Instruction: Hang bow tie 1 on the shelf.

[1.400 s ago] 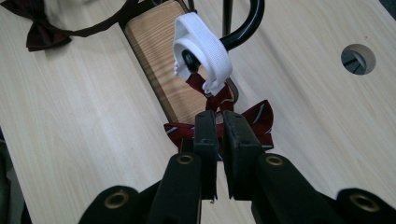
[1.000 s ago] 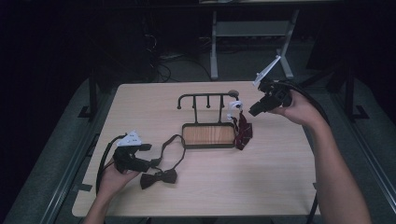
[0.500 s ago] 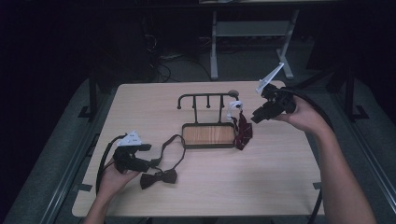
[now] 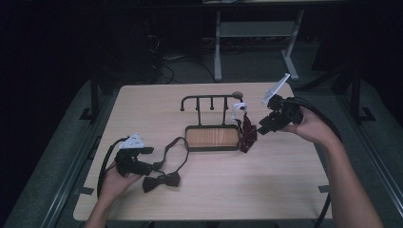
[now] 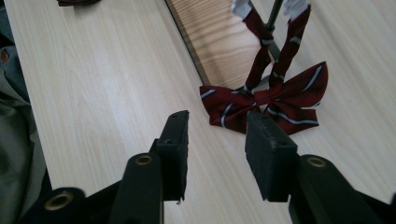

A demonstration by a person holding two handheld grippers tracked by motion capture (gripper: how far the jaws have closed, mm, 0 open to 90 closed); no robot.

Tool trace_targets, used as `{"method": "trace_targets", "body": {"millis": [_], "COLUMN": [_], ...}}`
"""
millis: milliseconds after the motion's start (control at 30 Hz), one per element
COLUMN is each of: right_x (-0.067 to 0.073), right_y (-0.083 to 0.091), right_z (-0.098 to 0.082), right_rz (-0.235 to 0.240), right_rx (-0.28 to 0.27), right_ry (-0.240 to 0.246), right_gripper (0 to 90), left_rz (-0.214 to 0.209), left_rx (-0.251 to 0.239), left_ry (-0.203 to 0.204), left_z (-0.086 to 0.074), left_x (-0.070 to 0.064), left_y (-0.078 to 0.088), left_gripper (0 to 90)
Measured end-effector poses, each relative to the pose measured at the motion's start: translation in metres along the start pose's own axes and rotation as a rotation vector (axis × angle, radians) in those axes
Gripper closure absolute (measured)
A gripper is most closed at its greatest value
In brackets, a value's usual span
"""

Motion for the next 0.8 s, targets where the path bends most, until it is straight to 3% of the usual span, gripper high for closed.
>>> {"method": "trace_targets", "body": {"millis": [800], "right_x": [0.005], "right_y": [-0.022], "right_z": [-0.037], "right_rz": [0.027], "right_rx": [-0.019], "right_ry": [-0.028], "right_gripper": [53.2], "left_rz": [-0.009], "left_rx": [0.004], "left_ry": [0.008], "left_z": [0.0], "left_x": [-0.001], "left_y": [-0.002], "left_gripper": [26.8]}}
Point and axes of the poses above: each handheld gripper's, and its own axes: y roughly backward along the jaws, z roughly out of its top, x roughly to its left, the point moved 5 cm from there along -y, roughly forward along the jaws, and after that the axes turned 6 degrees about -y, right-handed, at the moved point
